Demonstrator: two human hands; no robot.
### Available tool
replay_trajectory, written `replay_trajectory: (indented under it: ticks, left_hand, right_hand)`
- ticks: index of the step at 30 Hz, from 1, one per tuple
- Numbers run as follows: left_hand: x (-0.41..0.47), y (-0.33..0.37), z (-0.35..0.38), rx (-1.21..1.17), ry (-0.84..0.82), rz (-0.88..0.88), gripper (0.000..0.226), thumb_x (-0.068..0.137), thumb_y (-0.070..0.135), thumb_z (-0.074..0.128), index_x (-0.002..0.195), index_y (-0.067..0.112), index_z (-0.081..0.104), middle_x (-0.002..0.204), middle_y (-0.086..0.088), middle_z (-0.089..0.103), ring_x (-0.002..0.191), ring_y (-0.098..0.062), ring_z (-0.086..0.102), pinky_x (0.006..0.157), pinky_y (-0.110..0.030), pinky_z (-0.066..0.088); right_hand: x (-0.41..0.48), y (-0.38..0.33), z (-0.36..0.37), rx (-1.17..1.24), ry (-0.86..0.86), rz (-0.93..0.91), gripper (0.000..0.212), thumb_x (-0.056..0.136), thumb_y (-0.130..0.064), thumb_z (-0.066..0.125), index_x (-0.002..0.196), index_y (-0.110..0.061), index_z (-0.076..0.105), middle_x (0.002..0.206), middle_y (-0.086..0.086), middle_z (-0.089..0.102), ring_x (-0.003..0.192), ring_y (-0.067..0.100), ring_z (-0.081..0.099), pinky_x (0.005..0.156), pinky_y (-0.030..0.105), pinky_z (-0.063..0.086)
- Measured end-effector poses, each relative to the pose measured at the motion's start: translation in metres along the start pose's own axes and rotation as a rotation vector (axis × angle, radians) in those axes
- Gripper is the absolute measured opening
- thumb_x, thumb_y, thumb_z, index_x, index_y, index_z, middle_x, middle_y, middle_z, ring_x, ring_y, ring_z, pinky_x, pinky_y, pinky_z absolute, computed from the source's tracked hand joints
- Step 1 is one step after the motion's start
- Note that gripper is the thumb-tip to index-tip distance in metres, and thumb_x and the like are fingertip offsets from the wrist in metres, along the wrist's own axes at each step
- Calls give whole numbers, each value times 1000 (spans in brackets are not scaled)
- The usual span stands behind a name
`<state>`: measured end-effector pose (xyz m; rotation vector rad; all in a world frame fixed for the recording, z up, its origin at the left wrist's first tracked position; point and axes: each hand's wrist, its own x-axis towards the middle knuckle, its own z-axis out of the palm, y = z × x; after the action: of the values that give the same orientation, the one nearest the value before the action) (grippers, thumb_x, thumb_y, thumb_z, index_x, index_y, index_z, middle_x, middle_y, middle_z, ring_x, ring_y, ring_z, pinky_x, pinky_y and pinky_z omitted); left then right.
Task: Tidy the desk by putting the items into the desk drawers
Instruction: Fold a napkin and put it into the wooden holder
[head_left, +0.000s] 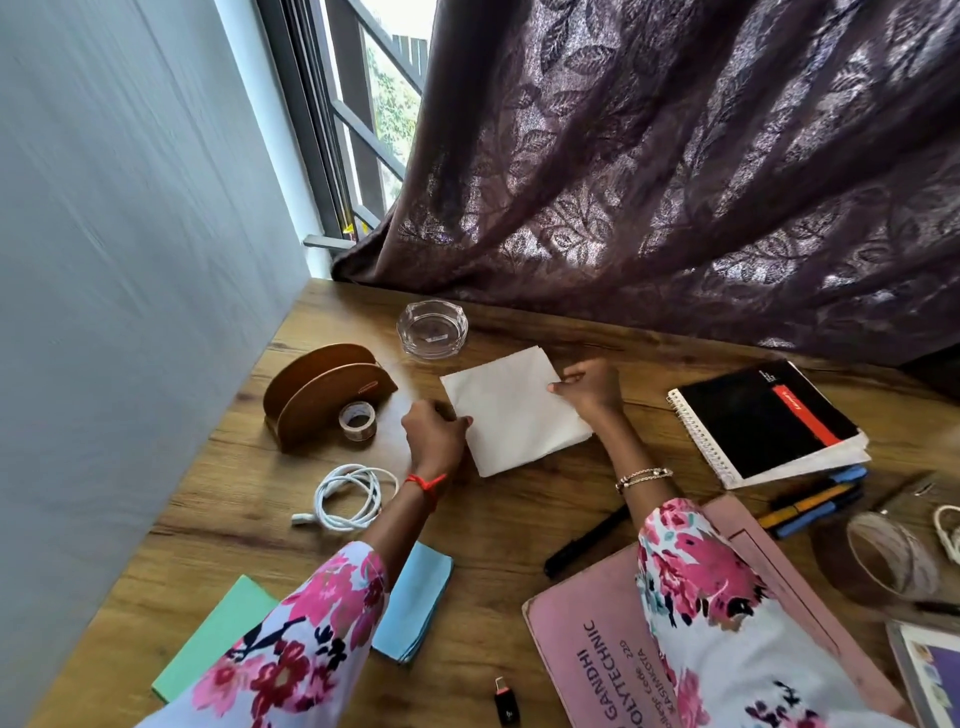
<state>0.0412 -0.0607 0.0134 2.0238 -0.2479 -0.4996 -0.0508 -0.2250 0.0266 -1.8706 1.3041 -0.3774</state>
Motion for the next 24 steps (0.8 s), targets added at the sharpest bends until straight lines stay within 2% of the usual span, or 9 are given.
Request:
replay_trajectory:
  ticks: [6,10,11,13,15,17,18,21,24]
  left_hand:
    - [6,0,0,69,-12,-3,21,76,12,72,78,-8,67,83,-25,69,84,-36,66,77,-44,54]
    - [11,6,2,-7,-29,-105,24,75,12,75,75,-10,66,82,-25,69,81,-36,67,75,-48,56]
    - [12,6,3,-33,-34,-138,24,75,12,75,74,-10,66,83,-26,69,81,-36,68,75,-50,56]
    - [14,7,3,-89,-54,-203,22,75,11,74,76,-9,64,88,-26,68,81,-35,68,73,-54,56]
    - [16,7,4,-148,-102,-229,20,77,10,72,79,-7,62,87,-23,65,71,-29,63,56,-46,54]
    - [16,7,5,-188,-169,-233,16,79,8,69,82,-5,59,85,-21,59,62,-24,54,43,-29,39]
    - [15,7,6,-196,-190,-234,17,81,7,67,87,-6,59,88,-23,60,62,-23,52,43,-26,36]
    - [15,7,7,-212,-189,-223,24,83,8,64,101,-7,60,103,-27,63,73,-24,53,49,-26,42]
    - [13,9,4,-253,-229,-209,18,85,8,59,98,-5,59,94,-22,60,72,-24,53,47,-27,46]
  right_hand:
    - [0,0,0,-169,-4,10,39,71,-17,78,99,7,64,109,19,65,100,30,62,75,31,47]
    - [-2,-3,1,-195,-62,29,29,73,-17,76,86,0,57,99,14,59,92,21,59,55,23,37]
    - [-2,-3,2,-194,-64,30,28,73,-16,76,85,-3,55,100,14,59,92,22,59,56,23,38]
    - [-2,-2,2,-189,-42,36,31,72,-14,77,93,4,62,110,18,63,101,29,62,69,29,46]
    - [-3,-2,1,-171,-25,32,37,71,-12,77,99,9,65,109,21,66,100,32,63,76,33,50]
    - [-4,0,0,-155,-16,16,35,70,-9,78,95,12,65,104,23,67,95,33,64,77,36,52]
    - [-5,2,-1,-142,-15,16,34,70,-9,78,94,11,65,104,22,67,95,32,64,75,34,51]
    - [-3,6,0,-86,-24,32,37,68,-13,79,98,4,65,108,16,66,97,27,62,69,24,42]
    - [-2,12,0,-18,-12,24,35,71,-19,78,96,3,67,103,15,68,94,27,64,69,27,43]
